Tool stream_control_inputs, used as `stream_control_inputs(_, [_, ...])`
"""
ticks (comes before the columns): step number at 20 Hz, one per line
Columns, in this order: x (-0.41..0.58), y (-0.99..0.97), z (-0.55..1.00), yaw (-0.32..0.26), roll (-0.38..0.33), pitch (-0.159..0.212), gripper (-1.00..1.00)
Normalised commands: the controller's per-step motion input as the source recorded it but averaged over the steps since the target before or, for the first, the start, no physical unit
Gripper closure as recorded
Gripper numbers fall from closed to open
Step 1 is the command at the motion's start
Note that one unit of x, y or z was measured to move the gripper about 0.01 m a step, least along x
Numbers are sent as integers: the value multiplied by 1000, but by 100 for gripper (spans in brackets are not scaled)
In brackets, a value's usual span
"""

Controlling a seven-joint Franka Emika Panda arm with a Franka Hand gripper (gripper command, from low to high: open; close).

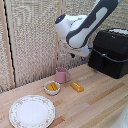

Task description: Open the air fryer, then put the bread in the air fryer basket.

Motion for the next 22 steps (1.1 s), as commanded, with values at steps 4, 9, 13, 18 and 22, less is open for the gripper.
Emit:
stream_control_inputs(4, [0, -624, 0, 31, -247, -147, -100])
stream_control_inputs(9, [-6, -671, -2, 78, -156, -133, -100])
stream_control_inputs(13, [-64, -696, -70, 72, -70, -85, -100])
stream_control_inputs(18, [-87, -669, -144, 57, -17, -51, -100])
stream_control_inputs(22, [-3, -676, -65, 59, 0, -2, -100])
